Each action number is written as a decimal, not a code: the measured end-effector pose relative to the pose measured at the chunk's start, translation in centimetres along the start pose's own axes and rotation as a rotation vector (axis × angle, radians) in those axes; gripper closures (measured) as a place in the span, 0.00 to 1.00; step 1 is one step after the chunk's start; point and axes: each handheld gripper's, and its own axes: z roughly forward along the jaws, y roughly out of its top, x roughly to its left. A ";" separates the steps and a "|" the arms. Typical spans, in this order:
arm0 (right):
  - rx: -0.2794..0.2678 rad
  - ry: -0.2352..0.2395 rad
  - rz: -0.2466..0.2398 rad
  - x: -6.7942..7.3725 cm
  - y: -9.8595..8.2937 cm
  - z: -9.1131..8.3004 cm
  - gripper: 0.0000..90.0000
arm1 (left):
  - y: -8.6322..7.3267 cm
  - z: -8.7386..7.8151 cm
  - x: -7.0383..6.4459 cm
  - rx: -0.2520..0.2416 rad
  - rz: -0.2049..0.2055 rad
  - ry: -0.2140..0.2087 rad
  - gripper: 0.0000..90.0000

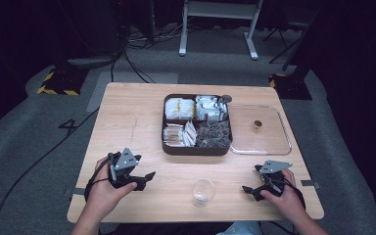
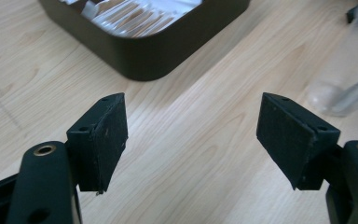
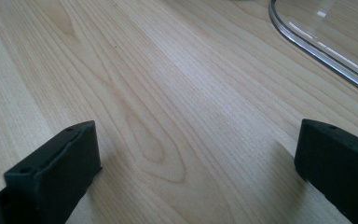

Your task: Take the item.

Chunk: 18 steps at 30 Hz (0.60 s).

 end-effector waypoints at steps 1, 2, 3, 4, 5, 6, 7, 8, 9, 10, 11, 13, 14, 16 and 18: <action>0.000 0.000 0.000 0.0 0.0 0.0 0.00 | -0.2 0.0 0.2 0.004 -0.008 0.004 0.28; 0.000 0.000 0.000 0.0 0.0 0.0 0.00 | -0.5 0.1 0.5 0.011 -0.015 0.011 0.28; 0.000 0.000 0.000 0.0 0.0 0.0 0.00 | -0.8 0.1 0.8 0.017 -0.015 0.020 0.28; 0.000 0.000 0.000 0.0 0.0 0.0 0.00 | -1.0 0.2 1.0 0.019 -0.023 0.020 0.28; 0.000 0.000 0.000 0.0 0.0 0.0 0.00 | -1.3 0.3 1.2 0.029 -0.027 0.026 0.28; 0.000 0.000 0.000 0.0 0.0 0.0 0.00 | -1.6 0.3 1.5 0.032 -0.034 0.041 0.28; -0.001 0.000 0.001 0.0 0.0 0.0 0.00 | -1.8 0.4 1.7 0.036 -0.039 0.046 0.29; -0.001 0.000 0.001 0.0 0.0 0.0 0.00 | -2.2 0.5 2.1 0.042 -0.050 0.048 0.29; -0.001 0.000 0.001 0.0 0.0 0.0 0.00 | -2.4 0.6 2.3 0.043 -0.066 0.050 0.29; -0.001 0.000 0.001 0.0 0.0 0.0 0.00 | -2.7 0.6 2.6 0.047 -0.070 0.061 0.29; -0.001 0.000 0.001 0.0 0.0 0.0 0.00 | -2.9 0.7 2.8 0.049 -0.067 0.070 0.29; 0.000 0.000 0.001 0.0 0.0 0.0 0.00 | -3.3 0.8 3.1 0.062 -0.080 0.078 0.30; -0.001 0.000 0.001 0.0 0.0 0.0 0.00 | -3.6 0.8 3.3 0.072 -0.084 0.078 0.29; -0.001 0.000 0.001 0.0 0.0 0.0 0.00 | -4.2 1.0 3.6 0.090 -0.097 0.078 0.29; -0.001 0.001 0.001 0.0 0.0 0.0 0.00 | -4.7 1.2 3.8 0.107 -0.105 0.084 0.29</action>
